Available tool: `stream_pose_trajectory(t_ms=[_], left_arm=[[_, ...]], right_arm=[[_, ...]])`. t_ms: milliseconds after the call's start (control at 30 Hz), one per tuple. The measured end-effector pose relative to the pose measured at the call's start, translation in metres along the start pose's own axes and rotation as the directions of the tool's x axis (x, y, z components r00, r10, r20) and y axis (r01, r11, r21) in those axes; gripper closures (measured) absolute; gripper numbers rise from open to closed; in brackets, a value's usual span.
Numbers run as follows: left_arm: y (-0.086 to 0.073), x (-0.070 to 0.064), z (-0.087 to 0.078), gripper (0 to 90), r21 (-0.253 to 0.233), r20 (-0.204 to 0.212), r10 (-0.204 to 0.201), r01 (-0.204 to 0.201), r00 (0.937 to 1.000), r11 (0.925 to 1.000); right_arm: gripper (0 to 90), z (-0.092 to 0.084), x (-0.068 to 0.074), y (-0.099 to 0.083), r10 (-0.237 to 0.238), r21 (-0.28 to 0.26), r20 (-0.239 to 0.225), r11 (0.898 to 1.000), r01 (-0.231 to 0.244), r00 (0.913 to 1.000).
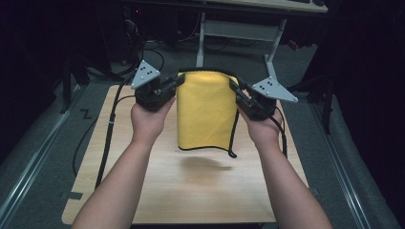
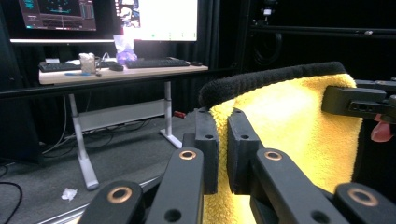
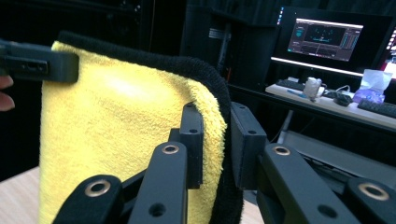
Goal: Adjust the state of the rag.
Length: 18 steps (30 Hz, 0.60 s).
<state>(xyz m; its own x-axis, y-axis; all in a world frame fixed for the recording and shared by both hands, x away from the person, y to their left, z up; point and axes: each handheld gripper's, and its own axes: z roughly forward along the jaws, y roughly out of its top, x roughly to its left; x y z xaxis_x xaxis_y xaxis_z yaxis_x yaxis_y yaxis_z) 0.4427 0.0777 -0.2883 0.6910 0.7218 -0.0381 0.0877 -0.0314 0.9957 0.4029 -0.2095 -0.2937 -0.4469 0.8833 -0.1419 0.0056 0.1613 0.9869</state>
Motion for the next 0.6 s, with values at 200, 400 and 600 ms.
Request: stream_pose_trajectory(t_ms=[200, 400, 600], left_arm=[[-0.003, 0.02, 0.027, 84.5, 0.022, -0.013, 0.007, -0.006, 0.9999, 0.9997], [-0.018, 0.04, 0.055, 83.7, 0.072, -0.042, 0.0, 0.003, 0.9991, 0.9974], [-0.036, 0.054, 0.075, 83.8, 0.154, -0.043, -0.003, 0.01, 0.9991, 0.988]], right_arm=[[77.8, 0.026, -0.015, -0.007, 0.001, 0.025, -0.004, 1.0, -0.001, 1.0], [77.7, 0.053, -0.031, -0.02, 0.023, 0.056, -0.007, 0.998, -0.023, 0.9997], [77.7, 0.074, -0.043, -0.041, 0.028, 0.118, -0.035, 0.993, -0.023, 0.999]])
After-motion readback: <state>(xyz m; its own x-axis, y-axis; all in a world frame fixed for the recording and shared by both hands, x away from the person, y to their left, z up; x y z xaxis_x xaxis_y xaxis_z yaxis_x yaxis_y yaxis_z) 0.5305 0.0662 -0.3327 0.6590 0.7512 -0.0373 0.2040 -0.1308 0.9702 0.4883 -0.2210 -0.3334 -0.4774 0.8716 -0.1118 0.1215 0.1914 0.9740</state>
